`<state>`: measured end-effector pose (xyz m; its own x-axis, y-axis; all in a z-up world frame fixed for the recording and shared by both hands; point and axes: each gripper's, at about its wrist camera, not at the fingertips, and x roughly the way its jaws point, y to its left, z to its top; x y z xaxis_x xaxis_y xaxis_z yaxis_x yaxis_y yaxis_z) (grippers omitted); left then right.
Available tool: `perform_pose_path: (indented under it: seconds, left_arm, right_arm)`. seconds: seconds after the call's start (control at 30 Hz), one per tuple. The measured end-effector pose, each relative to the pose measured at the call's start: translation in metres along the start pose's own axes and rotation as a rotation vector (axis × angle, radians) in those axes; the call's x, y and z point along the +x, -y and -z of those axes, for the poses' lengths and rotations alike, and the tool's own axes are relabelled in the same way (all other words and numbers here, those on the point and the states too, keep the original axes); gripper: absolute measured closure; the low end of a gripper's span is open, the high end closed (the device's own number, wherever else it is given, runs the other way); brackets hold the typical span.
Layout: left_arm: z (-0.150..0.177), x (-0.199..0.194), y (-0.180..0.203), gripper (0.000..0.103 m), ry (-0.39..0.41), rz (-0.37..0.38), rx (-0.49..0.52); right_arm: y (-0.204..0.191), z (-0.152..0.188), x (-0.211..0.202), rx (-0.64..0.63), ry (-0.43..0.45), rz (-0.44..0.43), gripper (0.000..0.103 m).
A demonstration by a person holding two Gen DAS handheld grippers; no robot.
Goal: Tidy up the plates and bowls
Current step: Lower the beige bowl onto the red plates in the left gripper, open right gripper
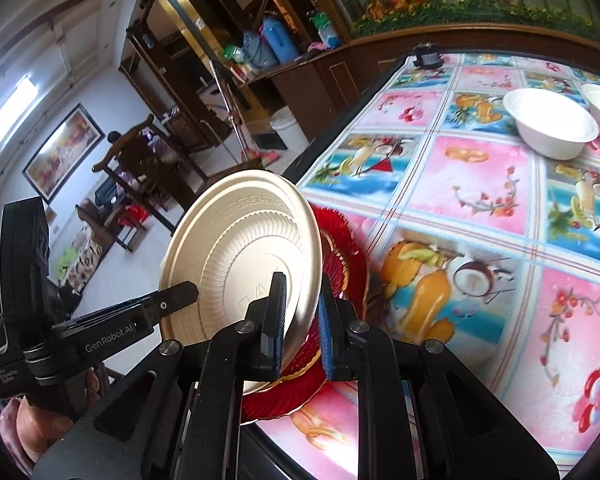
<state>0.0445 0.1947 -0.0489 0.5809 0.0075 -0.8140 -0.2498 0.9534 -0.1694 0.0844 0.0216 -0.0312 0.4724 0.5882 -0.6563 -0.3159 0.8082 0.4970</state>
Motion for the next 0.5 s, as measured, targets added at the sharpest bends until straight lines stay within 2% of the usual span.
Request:
perform_pose_path:
  seconds: [0.43,0.5]
  left_arm:
    - [0.005,0.019,-0.007,0.090,-0.053,-0.047,0.014]
    - [0.005,0.019,-0.007,0.089,-0.054,-0.057,0.015]
  right_arm:
    - [0.002,0.009,0.028,-0.016,-0.066,0.046,0.087]
    - [0.001,0.009,0.027,-0.027,-0.053,0.045,0.087]
